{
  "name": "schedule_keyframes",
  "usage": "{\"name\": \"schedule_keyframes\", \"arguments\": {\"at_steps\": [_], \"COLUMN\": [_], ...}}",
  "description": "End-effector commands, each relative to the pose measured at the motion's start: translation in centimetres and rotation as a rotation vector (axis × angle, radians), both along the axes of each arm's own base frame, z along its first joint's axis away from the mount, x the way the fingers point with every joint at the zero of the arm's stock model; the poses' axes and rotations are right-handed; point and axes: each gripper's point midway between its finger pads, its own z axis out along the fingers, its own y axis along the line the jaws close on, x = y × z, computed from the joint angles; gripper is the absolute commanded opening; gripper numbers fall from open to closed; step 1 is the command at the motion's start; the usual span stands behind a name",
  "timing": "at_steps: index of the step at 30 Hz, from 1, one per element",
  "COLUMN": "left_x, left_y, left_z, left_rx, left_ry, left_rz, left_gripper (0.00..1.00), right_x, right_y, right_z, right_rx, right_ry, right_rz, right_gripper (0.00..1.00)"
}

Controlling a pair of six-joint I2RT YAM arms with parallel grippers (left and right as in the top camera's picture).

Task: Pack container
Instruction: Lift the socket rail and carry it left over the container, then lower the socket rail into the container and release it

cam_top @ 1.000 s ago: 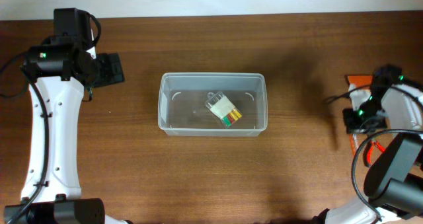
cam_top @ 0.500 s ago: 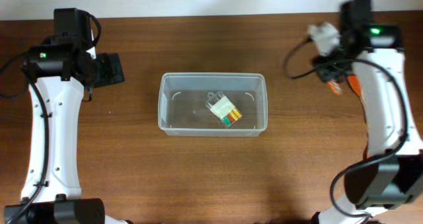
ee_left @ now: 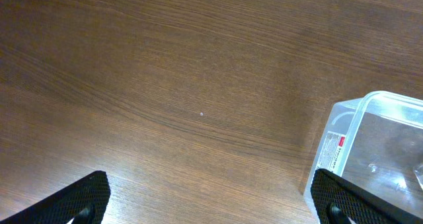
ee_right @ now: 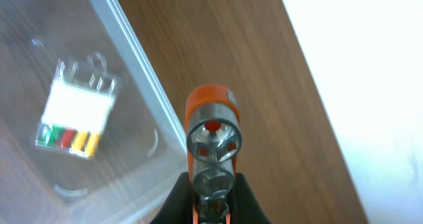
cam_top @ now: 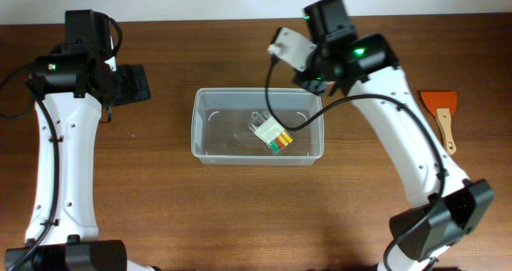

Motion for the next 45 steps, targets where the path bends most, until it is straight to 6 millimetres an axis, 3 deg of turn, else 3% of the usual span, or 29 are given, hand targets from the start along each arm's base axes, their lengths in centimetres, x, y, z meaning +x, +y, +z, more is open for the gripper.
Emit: {"name": "schedule_keyframes", "arguments": {"at_steps": [1,6,14,18,25,45], "left_x": [0.1,0.1,0.1,0.1,0.1,0.1], "left_y": [0.4,0.4,0.4,0.4,0.4,0.4], "left_z": [0.9,0.9,0.8,0.8,0.9,0.9], "left_rx": [0.015,0.015,0.015,0.015,0.015,0.015], "left_ry": [-0.023,-0.023,-0.023,-0.023,-0.023,-0.023], "left_rz": [0.005,0.005,0.005,0.005,0.005,0.005], "left_gripper": [0.99,0.99,0.99,0.99,0.99,0.99], "right_x": [0.4,0.4,0.3,-1.0,-3.5,-4.0], "right_y": [2.7,5.0,5.1,5.2,4.6,4.2], "right_z": [-0.5,-3.7,-7.8,-9.4,-10.9,-16.1], "right_rx": [0.004,-0.031,-0.072,-0.070,-0.088,-0.130], "right_ry": [-0.016,0.035,0.132,0.216,0.341,0.454], "right_rz": [0.065,0.123,0.124,0.144,0.158,0.171], "right_gripper": [0.04,0.04,0.04,0.04,0.04,0.04]}}
